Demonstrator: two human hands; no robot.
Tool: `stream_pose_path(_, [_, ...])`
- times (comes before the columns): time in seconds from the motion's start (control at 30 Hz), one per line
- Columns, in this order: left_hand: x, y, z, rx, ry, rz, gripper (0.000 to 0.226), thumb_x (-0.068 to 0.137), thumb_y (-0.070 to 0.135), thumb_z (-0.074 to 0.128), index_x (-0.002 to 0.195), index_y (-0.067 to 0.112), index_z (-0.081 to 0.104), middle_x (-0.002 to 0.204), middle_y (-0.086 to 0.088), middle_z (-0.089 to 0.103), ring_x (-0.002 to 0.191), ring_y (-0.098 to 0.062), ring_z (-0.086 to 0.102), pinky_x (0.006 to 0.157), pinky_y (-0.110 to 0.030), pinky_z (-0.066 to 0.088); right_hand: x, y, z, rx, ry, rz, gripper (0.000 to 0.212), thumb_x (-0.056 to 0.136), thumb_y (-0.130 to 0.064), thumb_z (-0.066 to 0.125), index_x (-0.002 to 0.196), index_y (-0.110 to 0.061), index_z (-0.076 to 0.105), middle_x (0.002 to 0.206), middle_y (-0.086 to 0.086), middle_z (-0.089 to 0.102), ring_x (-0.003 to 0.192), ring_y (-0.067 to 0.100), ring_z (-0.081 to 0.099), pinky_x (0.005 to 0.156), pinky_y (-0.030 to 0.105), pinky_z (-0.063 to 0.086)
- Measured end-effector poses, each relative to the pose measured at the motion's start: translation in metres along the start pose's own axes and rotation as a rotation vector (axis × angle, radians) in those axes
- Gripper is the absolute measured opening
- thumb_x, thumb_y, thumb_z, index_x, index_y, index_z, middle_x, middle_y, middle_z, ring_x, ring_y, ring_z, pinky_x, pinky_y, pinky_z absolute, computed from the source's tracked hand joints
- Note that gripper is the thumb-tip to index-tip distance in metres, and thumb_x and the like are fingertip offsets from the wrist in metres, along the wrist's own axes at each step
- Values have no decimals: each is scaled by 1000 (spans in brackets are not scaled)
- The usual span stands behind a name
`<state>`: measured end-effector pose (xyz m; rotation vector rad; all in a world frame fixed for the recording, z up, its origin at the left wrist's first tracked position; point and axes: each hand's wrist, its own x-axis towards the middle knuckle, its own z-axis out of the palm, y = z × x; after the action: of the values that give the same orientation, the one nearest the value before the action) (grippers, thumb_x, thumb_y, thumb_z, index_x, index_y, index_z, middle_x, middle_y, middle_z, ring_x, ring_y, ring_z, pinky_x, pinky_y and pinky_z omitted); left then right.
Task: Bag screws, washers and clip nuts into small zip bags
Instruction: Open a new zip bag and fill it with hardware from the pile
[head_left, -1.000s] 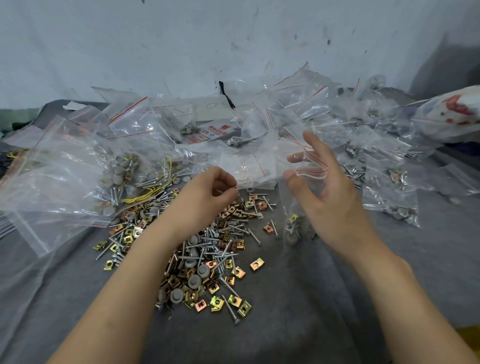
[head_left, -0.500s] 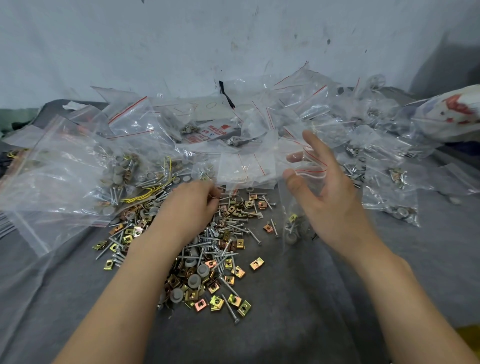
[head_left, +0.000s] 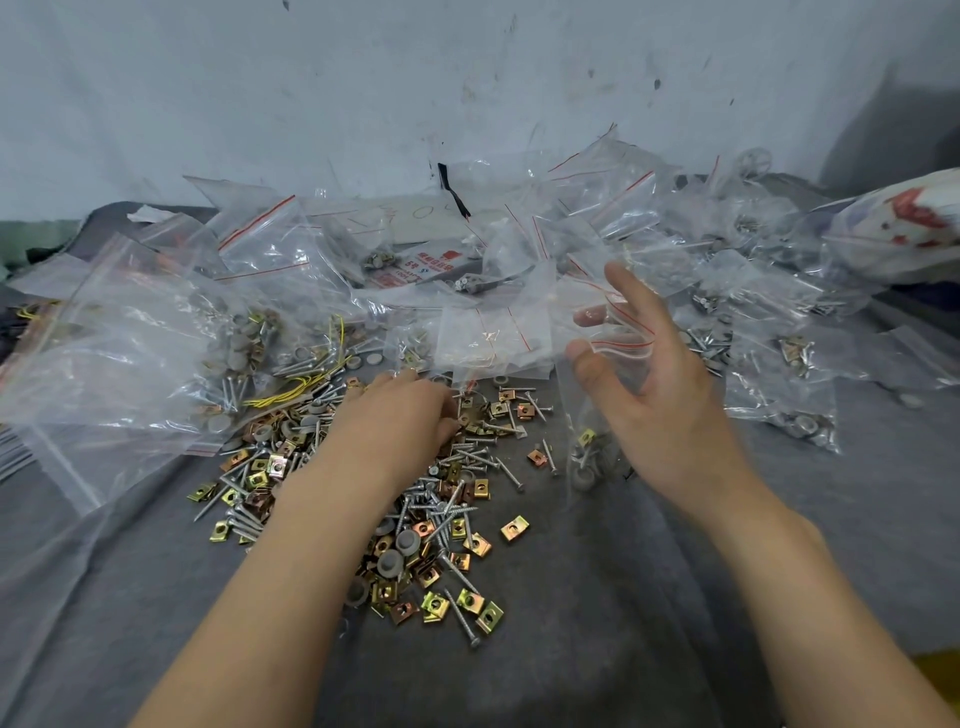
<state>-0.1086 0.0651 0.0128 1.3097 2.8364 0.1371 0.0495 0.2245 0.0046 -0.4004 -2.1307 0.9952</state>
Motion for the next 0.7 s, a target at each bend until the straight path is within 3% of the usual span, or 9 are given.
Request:
stream_pose_path(0.13, [0, 1, -2, -1, -39, 12, 25, 99, 35, 54, 123, 34, 61, 126, -1, 54, 121, -24, 51, 100, -43, 44, -1, 0, 0, 24, -11, 8, 71, 87, -69, 52, 151, -50, 27, 145, -15, 54, 136, -11, 37, 103, 1, 28])
stream_pose_path(0.33, [2, -3, -1, -104, -82, 38, 15, 97, 31, 57, 111, 27, 61, 119, 0, 53, 115, -22, 51, 98, -42, 45, 0, -1, -1, 8, 0, 1, 69, 89, -66, 53, 151, -49, 29, 144, -17, 54, 132, -16, 38, 97, -5, 25])
stream_pose_path(0.57, [-3, -8, 3, -335, 23, 37, 9, 95, 23, 57, 104, 24, 59, 96, 7, 64, 83, -12, 61, 79, -37, 54, 0, -1, 0, 23, -9, -5, 68, 90, -67, 53, 150, -50, 27, 148, -18, 51, 134, -16, 36, 103, 1, 28])
stream_pose_path(0.7, [-2, -13, 3, -345, 49, 7, 10, 96, 21, 53, 103, 26, 59, 93, 8, 64, 78, -9, 62, 77, -39, 56, 0, -2, 0, 24, -8, -3, 68, 90, -65, 54, 150, -49, 26, 148, -17, 51, 135, -15, 36, 103, 1, 27])
